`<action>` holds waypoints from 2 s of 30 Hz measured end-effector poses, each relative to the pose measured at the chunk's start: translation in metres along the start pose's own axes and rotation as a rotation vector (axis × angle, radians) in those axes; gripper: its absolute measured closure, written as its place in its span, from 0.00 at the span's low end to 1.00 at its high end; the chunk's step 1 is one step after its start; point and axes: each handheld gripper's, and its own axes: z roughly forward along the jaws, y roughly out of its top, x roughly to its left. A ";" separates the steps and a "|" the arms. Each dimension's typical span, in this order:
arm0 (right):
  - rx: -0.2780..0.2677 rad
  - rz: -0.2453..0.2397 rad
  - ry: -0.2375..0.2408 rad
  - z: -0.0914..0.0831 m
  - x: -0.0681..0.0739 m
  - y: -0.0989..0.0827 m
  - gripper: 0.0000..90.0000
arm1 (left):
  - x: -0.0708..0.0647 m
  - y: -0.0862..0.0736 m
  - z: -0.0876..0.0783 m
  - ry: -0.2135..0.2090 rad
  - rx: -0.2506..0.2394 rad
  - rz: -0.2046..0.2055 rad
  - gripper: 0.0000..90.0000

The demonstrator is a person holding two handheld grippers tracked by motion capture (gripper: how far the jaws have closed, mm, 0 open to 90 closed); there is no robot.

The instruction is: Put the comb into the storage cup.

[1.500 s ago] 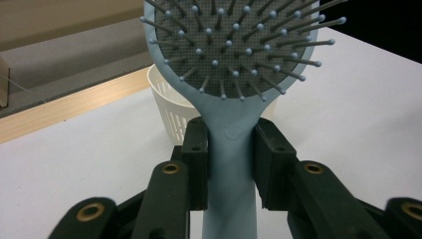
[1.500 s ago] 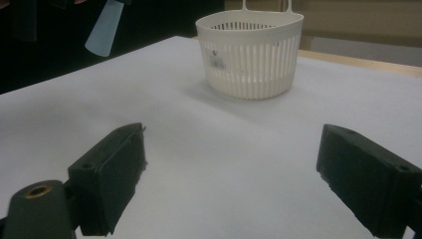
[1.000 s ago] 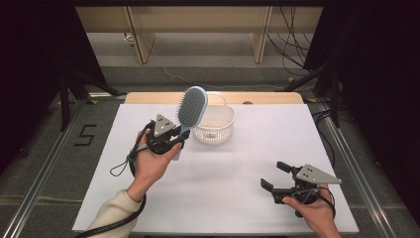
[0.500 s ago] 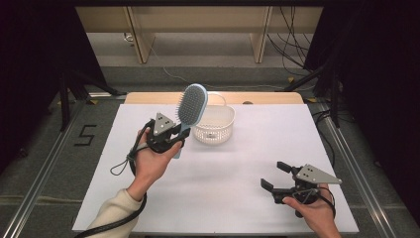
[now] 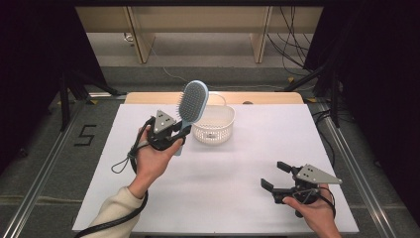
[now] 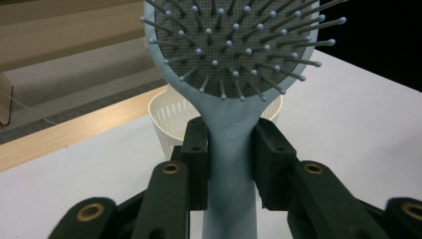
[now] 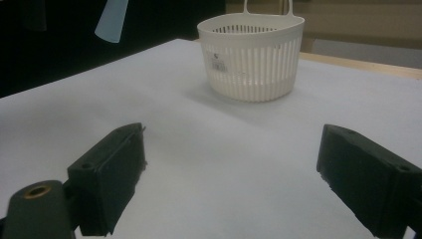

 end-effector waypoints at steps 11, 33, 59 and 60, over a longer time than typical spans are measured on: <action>-0.001 0.000 0.000 0.000 0.000 0.000 0.14 | -0.001 0.006 0.002 -0.002 -0.010 0.002 0.78; -0.005 -0.002 -0.001 -0.001 0.000 0.001 0.12 | -0.001 0.011 0.007 -0.002 -0.031 0.020 0.78; -0.009 -0.006 0.003 0.000 0.000 0.001 0.11 | 0.000 0.019 0.013 0.003 -0.051 0.031 0.78; -0.009 -0.007 0.003 0.000 0.000 0.001 0.11 | 0.000 0.019 0.013 0.002 -0.052 0.032 0.78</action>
